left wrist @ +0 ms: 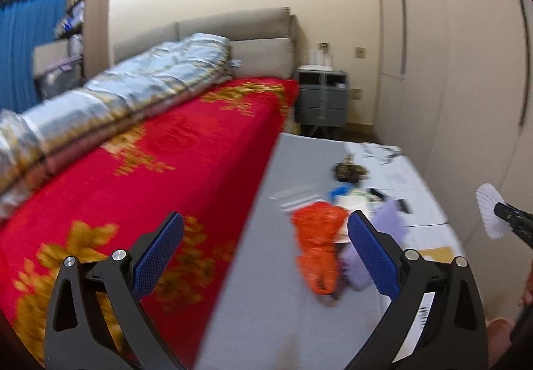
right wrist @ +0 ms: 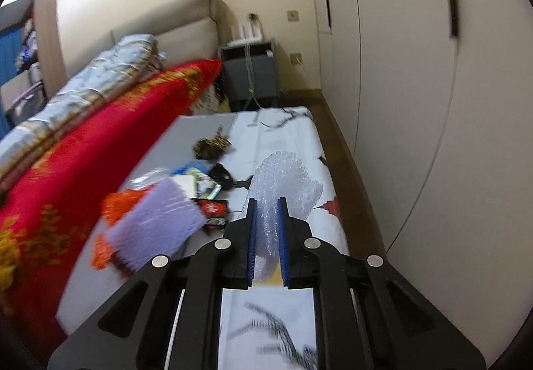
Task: Collect trash
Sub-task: 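Grasp the purple foam net with the left gripper while the right holds the white net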
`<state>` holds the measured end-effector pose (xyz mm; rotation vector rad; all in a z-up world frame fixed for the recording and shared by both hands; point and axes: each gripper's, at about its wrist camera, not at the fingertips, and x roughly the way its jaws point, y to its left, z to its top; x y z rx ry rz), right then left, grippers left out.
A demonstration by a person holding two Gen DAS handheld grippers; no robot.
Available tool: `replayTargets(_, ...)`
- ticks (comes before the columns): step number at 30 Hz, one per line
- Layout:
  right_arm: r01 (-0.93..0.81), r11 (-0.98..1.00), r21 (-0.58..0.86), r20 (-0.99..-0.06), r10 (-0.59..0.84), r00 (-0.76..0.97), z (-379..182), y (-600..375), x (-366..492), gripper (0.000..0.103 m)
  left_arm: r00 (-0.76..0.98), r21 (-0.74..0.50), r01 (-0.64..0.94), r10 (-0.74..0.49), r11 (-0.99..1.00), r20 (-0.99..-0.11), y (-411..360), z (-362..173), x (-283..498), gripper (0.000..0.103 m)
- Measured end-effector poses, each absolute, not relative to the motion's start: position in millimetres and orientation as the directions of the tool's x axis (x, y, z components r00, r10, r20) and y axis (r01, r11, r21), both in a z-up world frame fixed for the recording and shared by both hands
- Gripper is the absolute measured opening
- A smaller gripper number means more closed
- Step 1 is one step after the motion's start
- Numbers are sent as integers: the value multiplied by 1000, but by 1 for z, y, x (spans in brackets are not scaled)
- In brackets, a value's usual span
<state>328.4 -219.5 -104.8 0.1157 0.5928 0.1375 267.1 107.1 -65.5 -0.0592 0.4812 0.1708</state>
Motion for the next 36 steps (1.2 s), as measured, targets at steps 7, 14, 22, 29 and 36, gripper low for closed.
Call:
replayTargets(7, -134, 984, 116, -526, 175, 832, -81, -246, 232, 15, 867, -82, -49, 2, 995, -498, 65, -83, 318, 95)
replayTargets(14, -125, 987, 103, -514, 161, 843, -91, -265, 219, 16, 864, 56, 89, -49, 994, -501, -5, -133, 379, 95)
replayTargets(22, -101, 987, 128, -596, 158, 788, -123, -280, 244, 14, 816, 23, 173, -130, 985, -563, -20, -175, 405, 78)
replayTargets(29, -112, 985, 133, -609, 171, 775, -131, -274, 249, 14, 784, 8, 178, -137, 984, -605, -21, -190, 417, 47)
replayTargets(36, -118, 985, 126, -602, 170, 780, -129, -275, 245, 14, 777, -23, 222, -191, 975, -599, -18, -179, 411, 0)
